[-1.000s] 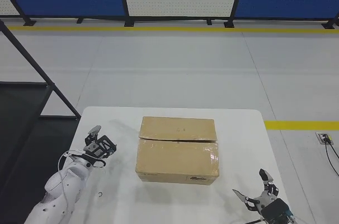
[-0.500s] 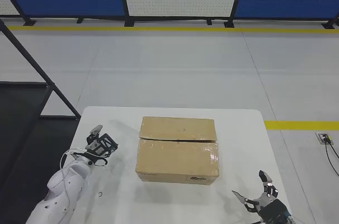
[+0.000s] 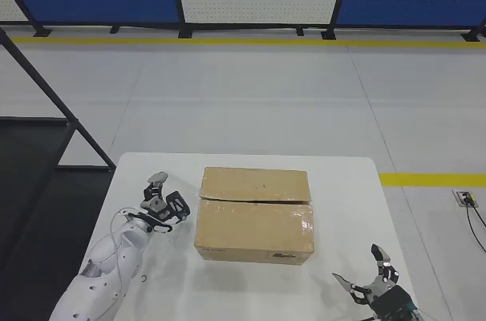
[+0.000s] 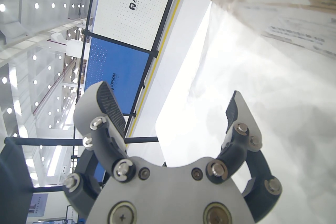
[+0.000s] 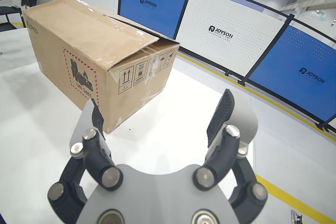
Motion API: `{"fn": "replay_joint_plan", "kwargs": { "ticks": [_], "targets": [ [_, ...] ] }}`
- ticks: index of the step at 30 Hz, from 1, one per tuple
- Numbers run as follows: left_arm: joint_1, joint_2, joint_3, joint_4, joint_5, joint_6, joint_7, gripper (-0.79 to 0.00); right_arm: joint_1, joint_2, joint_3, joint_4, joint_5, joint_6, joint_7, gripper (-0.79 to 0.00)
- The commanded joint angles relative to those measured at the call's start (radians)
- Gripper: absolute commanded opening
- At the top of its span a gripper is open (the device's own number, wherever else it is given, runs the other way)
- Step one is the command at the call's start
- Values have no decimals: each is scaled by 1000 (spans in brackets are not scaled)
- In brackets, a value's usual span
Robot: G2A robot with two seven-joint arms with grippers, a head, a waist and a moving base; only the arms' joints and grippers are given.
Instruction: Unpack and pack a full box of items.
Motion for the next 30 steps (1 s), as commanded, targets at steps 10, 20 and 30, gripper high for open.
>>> {"fn": "replay_joint_plan", "kwargs": {
  "ticks": [10, 20, 30],
  "targets": [
    [-112, -57, 103, 182, -14, 175, 43, 0, 0, 0, 0, 0, 0, 0, 0, 0],
    [-133, -84, 103, 239, -19, 346, 27, 0, 0, 0, 0, 0, 0, 0, 0, 0],
    [-44, -81, 41, 141, 45, 483, -64, 0, 0, 0, 0, 0, 0, 0, 0, 0]
  ]
}}
